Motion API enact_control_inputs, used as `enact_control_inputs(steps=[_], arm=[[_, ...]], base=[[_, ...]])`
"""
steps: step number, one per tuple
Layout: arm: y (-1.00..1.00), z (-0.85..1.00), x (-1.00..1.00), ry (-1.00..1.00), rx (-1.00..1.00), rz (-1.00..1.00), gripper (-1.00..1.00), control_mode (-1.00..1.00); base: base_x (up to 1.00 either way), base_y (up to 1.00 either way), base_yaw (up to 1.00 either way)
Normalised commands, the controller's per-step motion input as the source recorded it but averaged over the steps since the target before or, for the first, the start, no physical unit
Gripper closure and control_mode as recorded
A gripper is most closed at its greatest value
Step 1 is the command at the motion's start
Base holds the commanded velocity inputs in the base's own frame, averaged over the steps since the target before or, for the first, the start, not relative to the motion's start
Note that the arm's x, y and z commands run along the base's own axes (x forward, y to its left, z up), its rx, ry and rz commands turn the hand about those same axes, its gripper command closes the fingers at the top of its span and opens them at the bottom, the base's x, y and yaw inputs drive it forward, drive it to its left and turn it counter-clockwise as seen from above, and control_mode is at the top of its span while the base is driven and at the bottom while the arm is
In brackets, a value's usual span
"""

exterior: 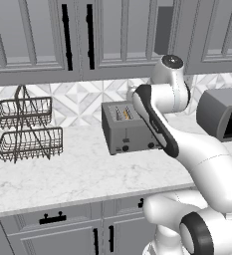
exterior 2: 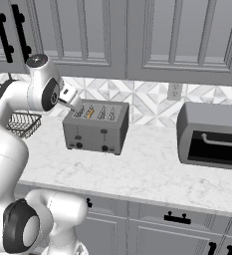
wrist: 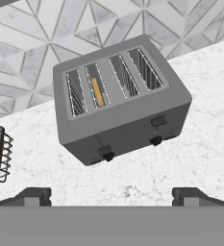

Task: Start the toaster. Once the lever pops up, take the bread to the plate on the dining counter.

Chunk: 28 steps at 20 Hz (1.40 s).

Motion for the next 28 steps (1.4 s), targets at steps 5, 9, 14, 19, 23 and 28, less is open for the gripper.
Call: enact_control_inputs(steps=[5,9,14,19,23,28], arm=[[0.00,0.00,0.00,0.00,0.00,0.00,-1.00,-1.00],[0.00,0.00,0.00,0.00,0.00,0.00,-1.00,-1.00],[0.00,0.00,0.00,0.00,0.00,0.00,-1.00,-1.00],[0.00,0.00,0.00,0.00,0.00,0.00,-1.00,-1.00],[0.00,0.00,0.00,0.00,0.00,0.00,-1.00,-1.00],[0.00,0.00,0.00,0.00,0.00,0.00,-1.00,-1.00]], base=[[0.00,0.00,0.00],[0.00,0.00,0.00],[0.00,0.00,0.00],[0.00,0.00,0.00],[0.00,0.00,0.00],[0.00,0.00,0.00]])
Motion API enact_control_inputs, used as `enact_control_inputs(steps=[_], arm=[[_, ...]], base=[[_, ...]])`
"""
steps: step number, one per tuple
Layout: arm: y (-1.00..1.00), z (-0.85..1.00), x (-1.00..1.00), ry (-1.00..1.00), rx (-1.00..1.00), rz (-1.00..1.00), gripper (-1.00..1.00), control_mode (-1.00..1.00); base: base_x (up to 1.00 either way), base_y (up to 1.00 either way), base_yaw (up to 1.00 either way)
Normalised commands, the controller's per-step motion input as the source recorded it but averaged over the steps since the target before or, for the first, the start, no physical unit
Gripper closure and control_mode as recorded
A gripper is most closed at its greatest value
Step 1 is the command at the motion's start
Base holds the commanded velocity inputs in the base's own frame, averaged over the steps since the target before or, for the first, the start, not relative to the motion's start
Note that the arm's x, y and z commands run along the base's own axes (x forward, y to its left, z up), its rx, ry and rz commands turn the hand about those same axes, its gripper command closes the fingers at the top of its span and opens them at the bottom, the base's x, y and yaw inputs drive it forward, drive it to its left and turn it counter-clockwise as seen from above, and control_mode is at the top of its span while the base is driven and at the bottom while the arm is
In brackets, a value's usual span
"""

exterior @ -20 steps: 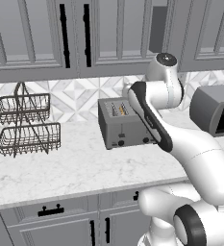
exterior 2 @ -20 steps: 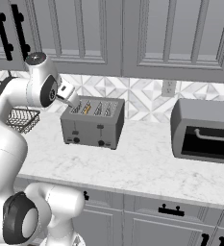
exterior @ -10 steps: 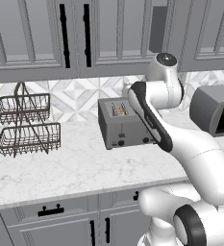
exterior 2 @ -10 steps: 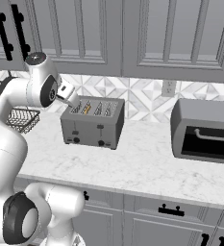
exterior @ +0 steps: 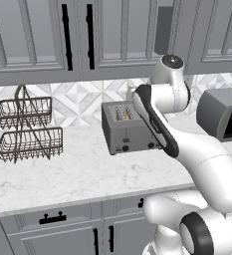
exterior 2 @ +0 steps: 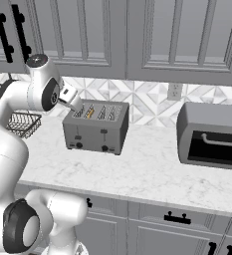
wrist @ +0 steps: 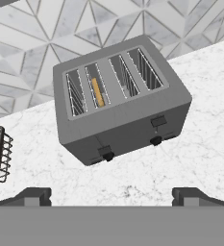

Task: Start the toaster. Once the lever pops up, take the bread to the plate on the dining counter.

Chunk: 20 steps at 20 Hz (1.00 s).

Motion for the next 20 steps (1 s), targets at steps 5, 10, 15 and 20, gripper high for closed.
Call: enact_control_inputs(steps=[5,10,15,20], arm=[[0.00,0.00,0.00,0.00,0.00,0.00,-1.00,-1.00],[0.00,0.00,0.00,0.00,0.00,0.00,-1.00,-1.00],[0.00,0.00,0.00,0.00,0.00,0.00,-1.00,-1.00],[0.00,0.00,0.00,0.00,0.00,0.00,-1.00,-1.00]], base=[[0.00,0.00,0.00],[0.00,0.00,0.00],[0.00,0.00,0.00],[0.00,0.00,0.00]])
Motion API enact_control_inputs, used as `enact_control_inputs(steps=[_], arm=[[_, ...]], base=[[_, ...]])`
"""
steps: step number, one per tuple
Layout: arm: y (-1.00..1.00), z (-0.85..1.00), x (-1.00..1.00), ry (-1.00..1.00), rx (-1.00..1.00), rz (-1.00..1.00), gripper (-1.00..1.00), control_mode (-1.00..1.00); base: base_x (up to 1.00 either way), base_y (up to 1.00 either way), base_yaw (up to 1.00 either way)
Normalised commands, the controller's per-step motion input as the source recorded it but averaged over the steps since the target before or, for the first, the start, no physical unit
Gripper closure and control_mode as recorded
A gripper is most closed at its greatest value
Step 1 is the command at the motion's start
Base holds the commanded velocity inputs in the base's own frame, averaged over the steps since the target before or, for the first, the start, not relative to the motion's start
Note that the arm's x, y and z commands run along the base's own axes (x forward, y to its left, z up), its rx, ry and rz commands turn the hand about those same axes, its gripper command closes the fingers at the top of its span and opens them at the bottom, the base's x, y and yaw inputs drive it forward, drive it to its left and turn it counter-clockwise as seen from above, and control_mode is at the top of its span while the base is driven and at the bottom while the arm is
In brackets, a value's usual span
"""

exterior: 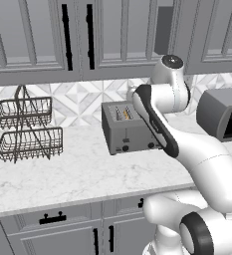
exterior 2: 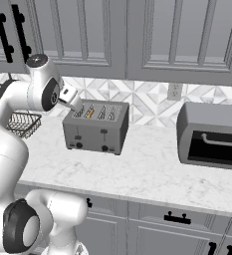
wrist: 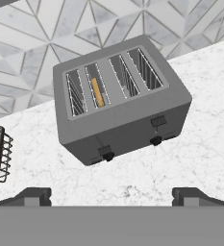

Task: Start the toaster. Once the lever pops up, take the bread to the plate on the dining counter.

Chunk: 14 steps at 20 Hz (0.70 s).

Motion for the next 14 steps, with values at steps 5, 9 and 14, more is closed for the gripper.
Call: enact_control_inputs(steps=[5,9,14], arm=[[0.00,0.00,0.00,0.00,0.00,0.00,-1.00,-1.00],[0.00,0.00,0.00,0.00,0.00,0.00,-1.00,-1.00],[0.00,0.00,0.00,0.00,0.00,0.00,-1.00,-1.00]], base=[[0.00,0.00,0.00],[0.00,0.00,0.00],[0.00,0.00,0.00]])
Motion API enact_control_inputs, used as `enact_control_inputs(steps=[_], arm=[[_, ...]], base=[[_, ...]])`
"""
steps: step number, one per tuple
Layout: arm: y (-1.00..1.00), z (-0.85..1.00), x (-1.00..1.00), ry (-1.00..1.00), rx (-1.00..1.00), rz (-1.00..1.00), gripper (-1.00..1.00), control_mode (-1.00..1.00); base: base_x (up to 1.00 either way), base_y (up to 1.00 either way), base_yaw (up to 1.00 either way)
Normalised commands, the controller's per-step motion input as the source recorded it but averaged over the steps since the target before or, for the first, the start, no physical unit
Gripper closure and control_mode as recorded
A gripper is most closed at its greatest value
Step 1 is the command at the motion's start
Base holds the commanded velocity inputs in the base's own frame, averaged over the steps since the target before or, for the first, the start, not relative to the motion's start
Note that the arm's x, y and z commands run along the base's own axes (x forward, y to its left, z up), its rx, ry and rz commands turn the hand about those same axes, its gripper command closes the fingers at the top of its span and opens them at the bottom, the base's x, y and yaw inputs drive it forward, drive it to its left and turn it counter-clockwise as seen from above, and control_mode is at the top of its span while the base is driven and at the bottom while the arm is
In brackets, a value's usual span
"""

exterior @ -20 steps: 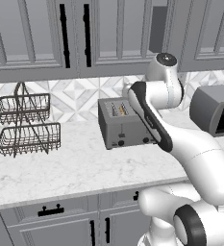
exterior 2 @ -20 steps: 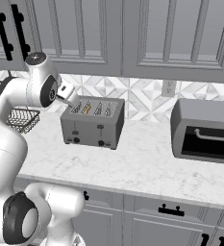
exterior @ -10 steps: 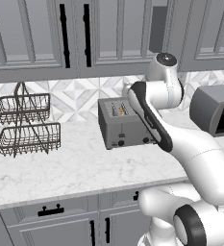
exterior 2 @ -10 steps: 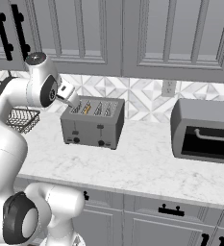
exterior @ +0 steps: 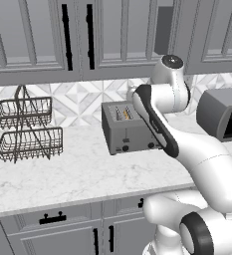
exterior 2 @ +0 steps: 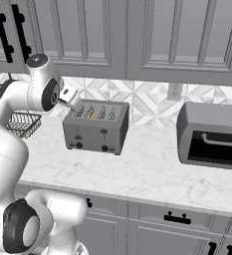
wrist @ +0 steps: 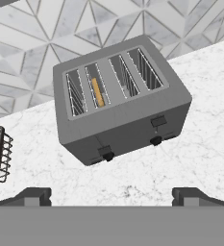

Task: Start the toaster. Once the lever pops up, take the bread to the plate on the dining counter.

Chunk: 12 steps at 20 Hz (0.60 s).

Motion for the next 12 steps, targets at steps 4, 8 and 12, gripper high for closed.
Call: enact_control_inputs(steps=[4,8,12], arm=[[0.00,0.00,0.00,0.00,0.00,0.00,-1.00,-1.00],[0.00,0.00,0.00,0.00,0.00,0.00,-1.00,-1.00],[0.00,0.00,0.00,0.00,0.00,0.00,-1.00,-1.00]], base=[[0.00,0.00,0.00],[0.00,0.00,0.00],[0.00,0.00,0.00]])
